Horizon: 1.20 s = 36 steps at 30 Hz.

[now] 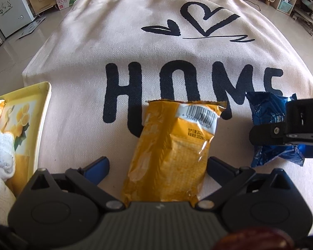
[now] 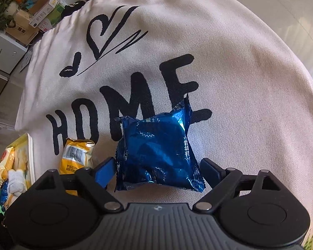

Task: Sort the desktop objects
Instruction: 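Lift chip bag with left tool while right tool lifts blue packet, then carry chip bag to tray and open left tool while right tool carries blue packet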

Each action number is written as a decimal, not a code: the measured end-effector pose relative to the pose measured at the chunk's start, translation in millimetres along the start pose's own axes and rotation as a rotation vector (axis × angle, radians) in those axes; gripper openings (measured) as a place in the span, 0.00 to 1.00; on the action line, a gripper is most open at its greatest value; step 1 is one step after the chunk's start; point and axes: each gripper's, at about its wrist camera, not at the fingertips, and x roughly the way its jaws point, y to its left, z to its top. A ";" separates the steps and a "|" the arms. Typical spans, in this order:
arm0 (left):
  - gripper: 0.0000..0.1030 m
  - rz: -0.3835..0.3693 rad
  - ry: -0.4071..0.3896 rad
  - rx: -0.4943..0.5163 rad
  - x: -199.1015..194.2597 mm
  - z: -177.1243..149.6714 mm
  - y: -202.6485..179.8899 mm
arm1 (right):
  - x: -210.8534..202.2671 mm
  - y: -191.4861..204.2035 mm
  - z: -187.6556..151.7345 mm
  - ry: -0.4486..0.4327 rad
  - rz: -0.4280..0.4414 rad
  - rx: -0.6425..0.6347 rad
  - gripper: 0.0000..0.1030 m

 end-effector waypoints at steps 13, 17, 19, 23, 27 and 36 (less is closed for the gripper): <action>0.74 -0.017 -0.043 -0.006 -11.0 -4.2 -5.1 | -8.0 1.6 -0.3 -0.041 0.007 -0.011 0.72; 0.62 -0.065 -0.049 -0.027 -15.9 -1.2 -4.3 | -12.4 -0.3 1.1 -0.062 0.014 0.004 0.70; 0.61 -0.083 -0.046 -0.035 -16.8 -1.4 -2.5 | -14.3 -2.5 2.9 -0.067 0.019 0.018 0.70; 0.61 -0.113 -0.041 -0.091 -18.6 4.8 4.2 | -20.1 -5.0 6.9 -0.088 0.035 0.044 0.69; 0.61 -0.105 -0.068 -0.117 -27.5 9.1 13.5 | -26.4 -3.1 8.8 -0.109 0.061 0.054 0.69; 0.61 -0.048 -0.110 -0.182 -49.5 15.9 49.4 | -31.9 19.4 1.7 -0.105 0.150 0.021 0.69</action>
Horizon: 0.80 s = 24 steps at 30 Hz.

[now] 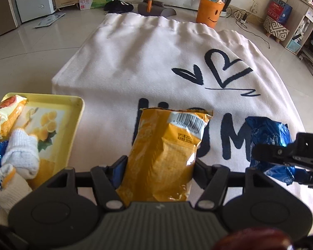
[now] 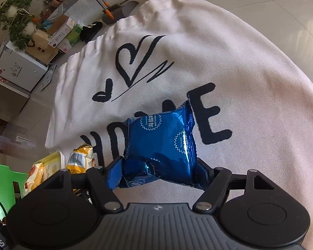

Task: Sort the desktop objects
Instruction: 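Carry chip bag to tray and open left tool while right tool carries blue packet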

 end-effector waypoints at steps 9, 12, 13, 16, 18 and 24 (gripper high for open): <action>0.61 0.087 -0.041 -0.117 -24.1 23.7 70.5 | 9.2 53.2 -29.9 0.052 0.134 -0.095 0.69; 0.61 0.089 -0.043 -0.156 -28.2 32.5 93.9 | 15.3 71.0 -40.3 0.079 0.178 -0.104 0.69; 0.61 0.079 -0.039 -0.169 -28.5 35.7 100.7 | 17.5 76.8 -44.0 0.089 0.192 -0.103 0.69; 0.61 0.032 -0.017 -0.175 -27.6 45.9 118.5 | 23.6 92.9 -54.3 0.117 0.224 -0.117 0.69; 0.61 0.050 -0.034 -0.165 -27.6 50.0 125.2 | 27.3 103.6 -60.9 0.131 0.233 -0.130 0.69; 0.61 0.062 -0.019 -0.187 -16.2 52.5 145.7 | 33.8 123.7 -72.0 0.136 0.235 -0.167 0.69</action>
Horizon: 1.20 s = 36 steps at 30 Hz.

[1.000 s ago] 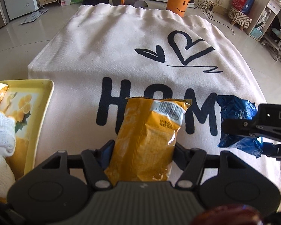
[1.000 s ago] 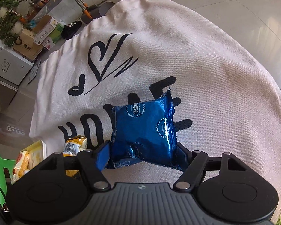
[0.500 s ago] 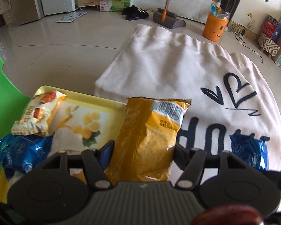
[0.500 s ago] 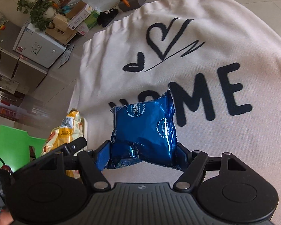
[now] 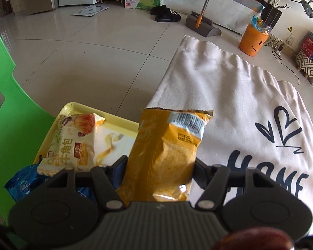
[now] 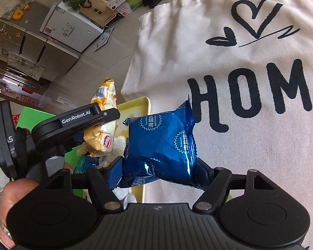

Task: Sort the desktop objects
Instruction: 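Carry chip bag to tray and open left tool while right tool carries blue packet, then open right tool over tray releasing the blue packet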

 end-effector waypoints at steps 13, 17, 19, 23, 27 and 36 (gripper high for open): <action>0.89 0.060 0.009 -0.035 16.7 -3.6 16.7 | 25.9 24.0 -13.1 0.052 0.022 -0.016 0.69; 0.92 0.030 -0.011 -0.082 2.0 3.8 25.3 | 29.9 27.8 -15.6 0.061 0.032 -0.020 0.69; 0.97 -0.003 -0.037 -0.097 -10.1 10.0 29.6 | 32.4 33.0 -17.5 0.071 0.042 -0.031 0.69; 0.99 -0.061 -0.065 -0.111 -35.0 19.0 36.6 | 40.9 46.2 -25.0 0.106 0.095 -0.065 0.69; 0.99 -0.058 -0.112 -0.107 -61.1 19.4 43.1 | 56.4 56.0 -35.2 0.145 0.146 -0.047 0.69; 0.99 -0.040 -0.232 -0.123 -112.5 27.7 57.4 | 89.0 97.4 -63.1 0.244 0.254 -0.100 0.72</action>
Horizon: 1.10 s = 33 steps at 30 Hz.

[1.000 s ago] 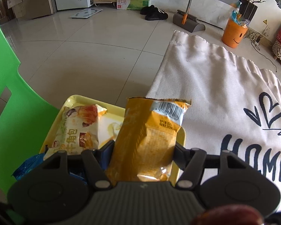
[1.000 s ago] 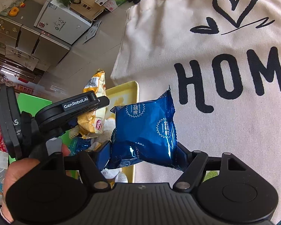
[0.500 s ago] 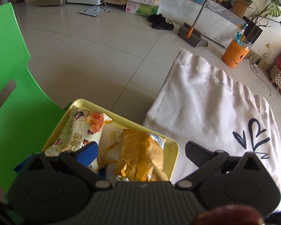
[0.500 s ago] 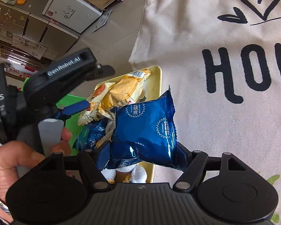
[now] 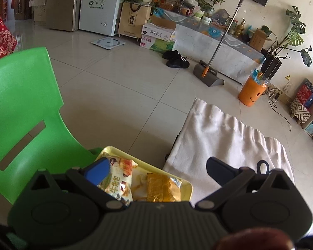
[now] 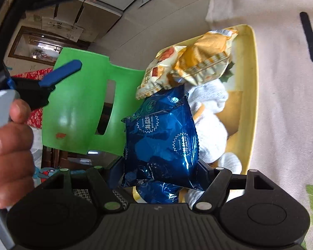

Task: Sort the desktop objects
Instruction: 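Open right tool over tray releasing the blue packet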

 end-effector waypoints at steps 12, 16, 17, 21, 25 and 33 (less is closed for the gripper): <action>0.99 0.006 -0.024 0.020 -22.1 -0.1 -3.8 | -10.6 24.8 -9.0 -0.068 -0.100 -0.119 0.83; 0.99 0.012 -0.030 0.054 -30.4 -6.8 -11.4 | -30.3 29.0 -13.1 -0.137 -0.155 -0.146 0.83; 0.99 0.020 -0.028 0.062 -31.9 -9.4 -13.9 | -36.8 29.7 -14.1 -0.155 -0.170 -0.144 0.83; 0.99 0.030 -0.026 0.089 -39.3 -17.5 -20.0 | -62.6 24.5 -19.0 -0.208 -0.214 -0.129 0.83; 0.99 0.071 -0.017 0.099 -45.3 -32.1 -19.8 | -81.8 21.6 -31.0 -0.232 -0.297 -0.145 0.83; 0.99 0.093 0.061 0.083 -52.6 -79.1 -8.8 | -102.9 17.4 -59.7 -0.224 -0.452 -0.201 0.83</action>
